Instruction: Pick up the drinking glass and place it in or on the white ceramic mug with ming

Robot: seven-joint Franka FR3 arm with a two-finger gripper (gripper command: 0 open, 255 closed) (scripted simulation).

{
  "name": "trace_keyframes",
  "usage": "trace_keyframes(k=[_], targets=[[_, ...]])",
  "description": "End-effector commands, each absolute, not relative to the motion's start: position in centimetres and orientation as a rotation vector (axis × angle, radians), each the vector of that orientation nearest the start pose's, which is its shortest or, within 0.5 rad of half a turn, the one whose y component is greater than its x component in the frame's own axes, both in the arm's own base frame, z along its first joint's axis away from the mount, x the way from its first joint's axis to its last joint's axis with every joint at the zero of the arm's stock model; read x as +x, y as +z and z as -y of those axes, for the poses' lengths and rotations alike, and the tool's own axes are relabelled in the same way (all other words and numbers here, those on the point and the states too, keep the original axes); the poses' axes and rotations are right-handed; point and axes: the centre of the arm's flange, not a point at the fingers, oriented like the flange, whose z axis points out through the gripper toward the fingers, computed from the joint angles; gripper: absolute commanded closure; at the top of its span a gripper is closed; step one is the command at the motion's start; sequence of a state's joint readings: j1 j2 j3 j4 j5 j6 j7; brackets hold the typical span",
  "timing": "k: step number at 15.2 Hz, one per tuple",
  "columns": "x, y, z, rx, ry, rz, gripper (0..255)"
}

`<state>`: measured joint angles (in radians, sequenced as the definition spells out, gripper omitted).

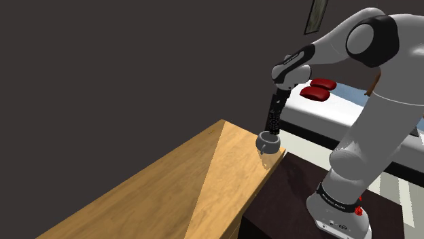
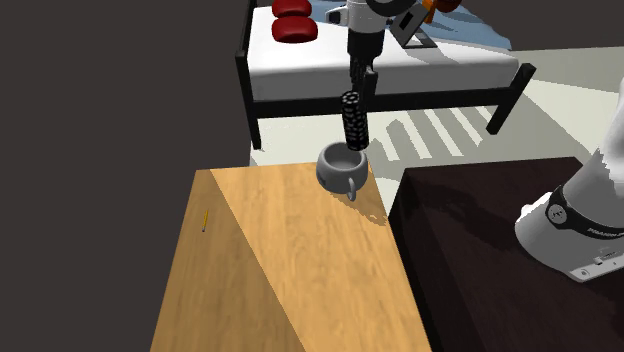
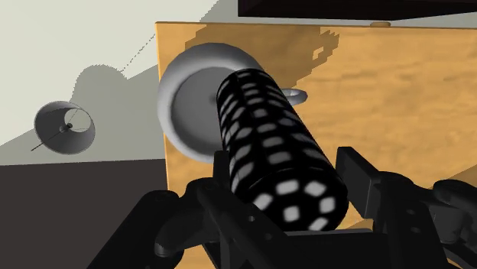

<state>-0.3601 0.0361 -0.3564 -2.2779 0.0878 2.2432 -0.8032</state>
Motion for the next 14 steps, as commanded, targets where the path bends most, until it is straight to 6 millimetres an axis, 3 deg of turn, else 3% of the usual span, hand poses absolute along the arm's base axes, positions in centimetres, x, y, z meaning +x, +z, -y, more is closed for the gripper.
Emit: trace_keyframes(k=[1, 12, 14], targets=[[38.9, 32.5, 33.4, -3.056, 0.017, 0.045, 255], [38.9, 26.4, 33.4, -3.056, 0.017, 0.045, 255], [38.9, 26.4, 33.4, -3.056, 0.017, 0.045, 255]])
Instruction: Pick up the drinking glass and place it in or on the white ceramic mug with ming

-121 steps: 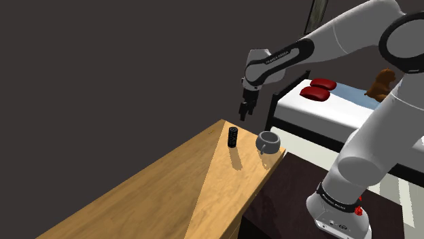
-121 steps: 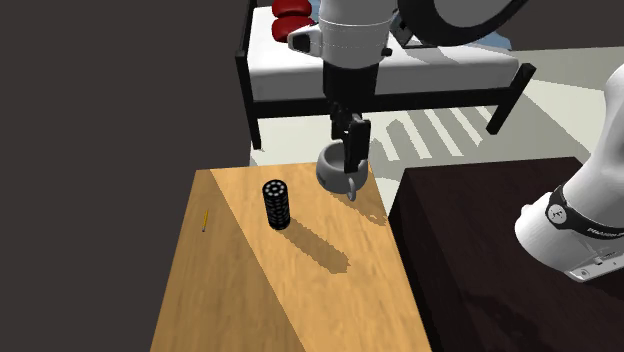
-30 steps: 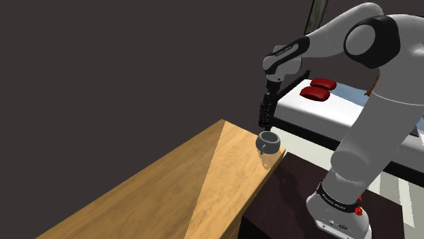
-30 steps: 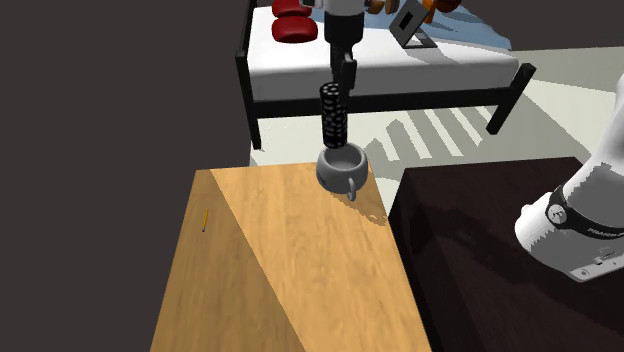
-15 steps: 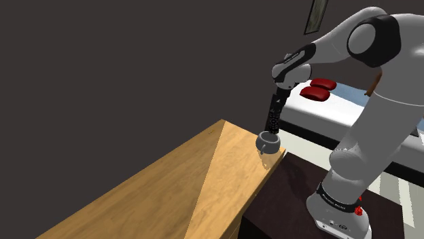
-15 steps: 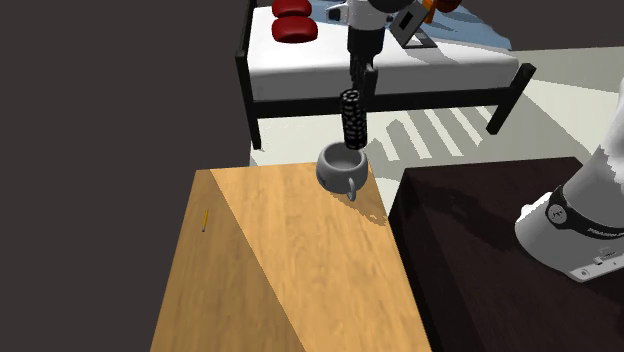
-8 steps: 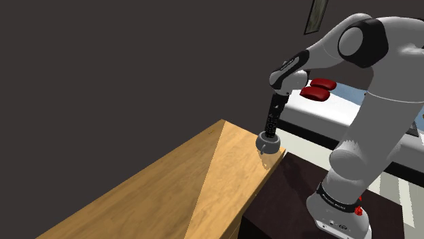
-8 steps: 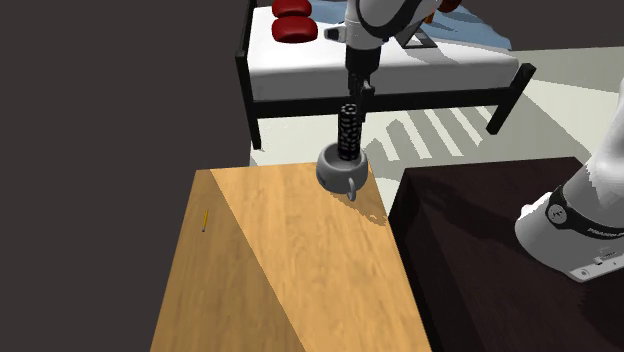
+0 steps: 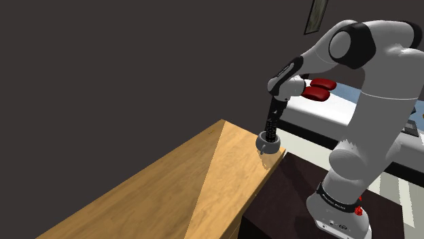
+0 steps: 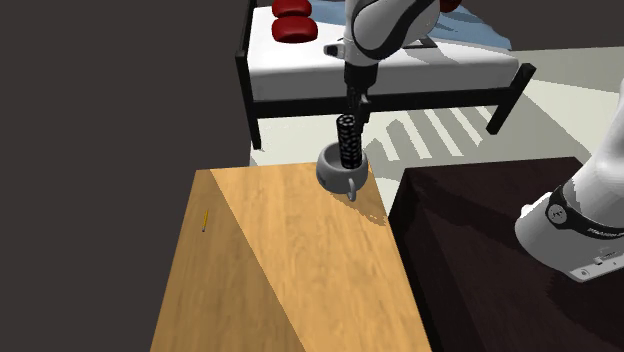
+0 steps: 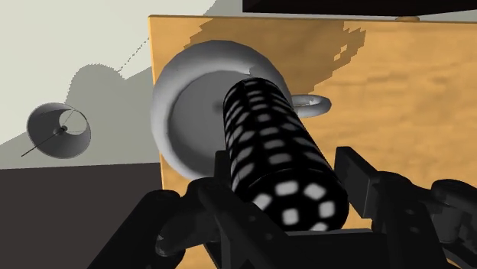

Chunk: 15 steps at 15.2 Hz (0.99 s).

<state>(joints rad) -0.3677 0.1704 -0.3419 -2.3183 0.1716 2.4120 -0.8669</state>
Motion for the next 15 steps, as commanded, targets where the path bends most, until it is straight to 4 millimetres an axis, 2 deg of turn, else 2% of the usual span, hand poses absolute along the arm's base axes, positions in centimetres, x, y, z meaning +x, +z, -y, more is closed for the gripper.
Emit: trace_keyframes(k=[1, 6, 7, 12, 15], targets=[[38.9, 26.4, 33.4, -3.056, 0.017, 0.045, 255], [38.9, 26.4, 33.4, -3.056, 0.017, 0.045, 255], [38.8, 26.4, 33.5, -3.056, 0.017, 0.045, 0], [38.9, 26.4, 33.4, -3.056, 0.017, 0.045, 0], [39.0, 30.3, 33.8, -3.056, 0.017, 0.045, 0]])
